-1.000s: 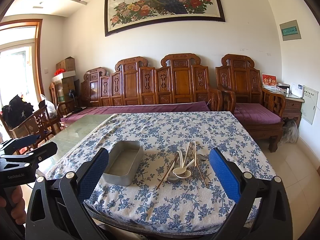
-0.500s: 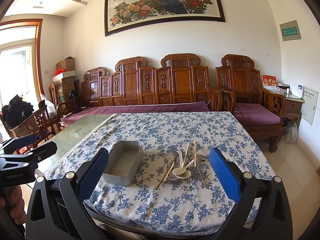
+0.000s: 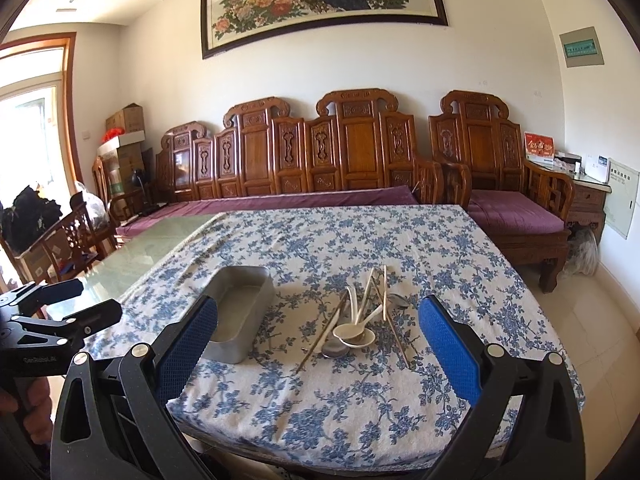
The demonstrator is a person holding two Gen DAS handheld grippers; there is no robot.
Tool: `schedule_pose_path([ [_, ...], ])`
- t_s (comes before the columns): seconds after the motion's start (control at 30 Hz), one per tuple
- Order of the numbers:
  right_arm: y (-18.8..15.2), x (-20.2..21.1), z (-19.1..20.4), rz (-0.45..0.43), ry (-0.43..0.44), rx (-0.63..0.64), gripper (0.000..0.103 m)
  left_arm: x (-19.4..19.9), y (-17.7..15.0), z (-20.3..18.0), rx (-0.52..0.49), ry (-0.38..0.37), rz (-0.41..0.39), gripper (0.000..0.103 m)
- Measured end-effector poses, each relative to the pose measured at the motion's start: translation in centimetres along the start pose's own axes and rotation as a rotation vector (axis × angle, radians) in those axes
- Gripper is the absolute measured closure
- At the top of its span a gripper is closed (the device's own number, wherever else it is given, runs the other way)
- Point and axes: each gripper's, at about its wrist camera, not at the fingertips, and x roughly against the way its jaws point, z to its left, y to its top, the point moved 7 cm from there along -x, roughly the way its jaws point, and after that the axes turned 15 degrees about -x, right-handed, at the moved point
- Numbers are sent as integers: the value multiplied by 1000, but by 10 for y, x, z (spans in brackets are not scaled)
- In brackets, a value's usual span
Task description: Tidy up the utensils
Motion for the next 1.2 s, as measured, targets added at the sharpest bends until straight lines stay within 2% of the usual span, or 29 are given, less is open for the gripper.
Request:
schedule_pose_path([
  [0.13, 0, -22, -16, 10, -15, 1, 2, -19, 3, -5, -30, -14, -4, 7],
  [0.27, 1, -51, -32, 34, -34, 9, 4, -43, 7, -12, -77, -45, 33, 7],
  [0.53, 6, -104, -52, 106, -46, 32, 24, -90, 11, -36, -127, -169, 120, 7],
  [0.7, 5, -132, -70, 141, -42, 17, 29, -119, 8, -50, -141, -223, 161, 7],
  [0.83, -8, -148, -89, 179, -48, -19, 32, -144, 4, -65, -161, -263, 195, 7],
  [0.93, -24, -161, -102, 230, -54, -43, 39, -165, -1, -78, -157, -316, 228, 16],
  [1.07, -45, -176, -114, 305, -65, -76, 42, -191, -10, -97, -152, -364, 269, 27],
  [1.2, -50, -186, -119, 324, -89, -71, 43, -209, -19, -112, -138, -412, 310, 46],
])
